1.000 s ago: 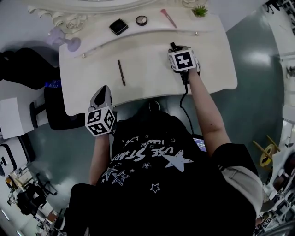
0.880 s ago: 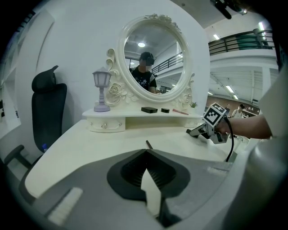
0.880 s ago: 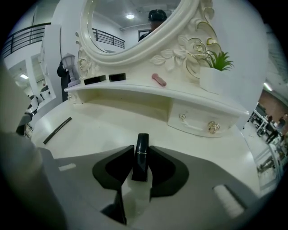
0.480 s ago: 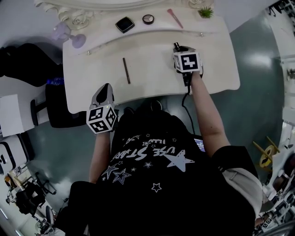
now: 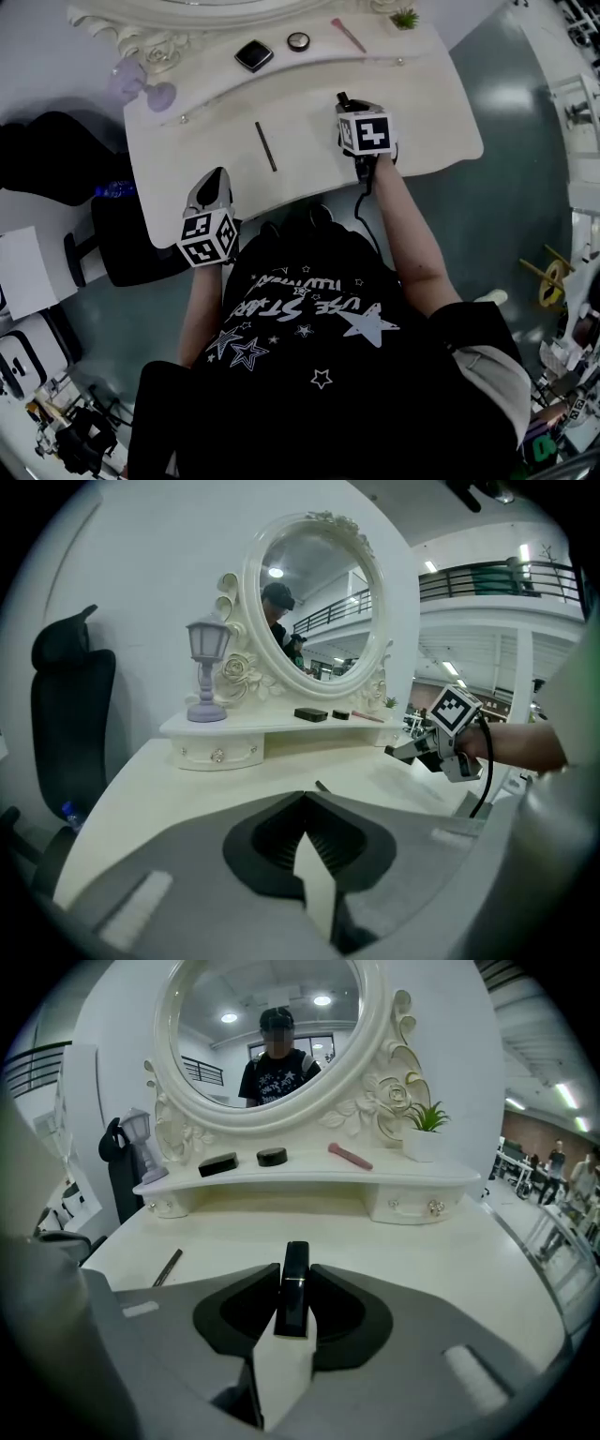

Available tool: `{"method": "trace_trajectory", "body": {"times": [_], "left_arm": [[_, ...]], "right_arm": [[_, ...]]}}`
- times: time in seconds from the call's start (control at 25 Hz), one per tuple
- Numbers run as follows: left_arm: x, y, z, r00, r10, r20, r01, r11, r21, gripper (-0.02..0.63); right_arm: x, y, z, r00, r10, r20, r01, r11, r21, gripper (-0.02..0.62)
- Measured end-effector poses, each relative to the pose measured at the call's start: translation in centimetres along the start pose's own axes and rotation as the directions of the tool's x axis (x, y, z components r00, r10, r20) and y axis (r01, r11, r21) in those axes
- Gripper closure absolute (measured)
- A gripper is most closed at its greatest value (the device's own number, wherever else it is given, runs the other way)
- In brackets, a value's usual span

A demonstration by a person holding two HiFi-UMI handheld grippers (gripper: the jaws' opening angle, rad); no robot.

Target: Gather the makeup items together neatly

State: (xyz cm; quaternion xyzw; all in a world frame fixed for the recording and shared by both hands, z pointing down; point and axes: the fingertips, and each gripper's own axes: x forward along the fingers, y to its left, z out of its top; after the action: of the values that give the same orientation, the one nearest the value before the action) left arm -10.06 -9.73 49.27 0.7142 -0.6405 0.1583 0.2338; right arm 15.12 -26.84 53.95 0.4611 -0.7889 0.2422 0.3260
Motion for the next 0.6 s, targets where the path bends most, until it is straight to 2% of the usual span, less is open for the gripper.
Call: {"method": "trace_trajectory", "body": {"times": [0.24,0.6], "left_arm": [[-0.2,1.6,-0.2,0.998,-0.054,-0.013,0.054,0.998,0.011,0.604],[-0.6,3.3,-0.4,0.994,-0.105,-0.002,0.105,0.994,0.002,0.604]], "right_arm": [[-0.6,3.1,-0.8,1.0,-0.013,-0.013,0.014,0.999,0.047,0.466],[-0.1,7.9,-1.2,0.999,-0.015,-0.028,0.016,0.999,0.033,0.466]]}}
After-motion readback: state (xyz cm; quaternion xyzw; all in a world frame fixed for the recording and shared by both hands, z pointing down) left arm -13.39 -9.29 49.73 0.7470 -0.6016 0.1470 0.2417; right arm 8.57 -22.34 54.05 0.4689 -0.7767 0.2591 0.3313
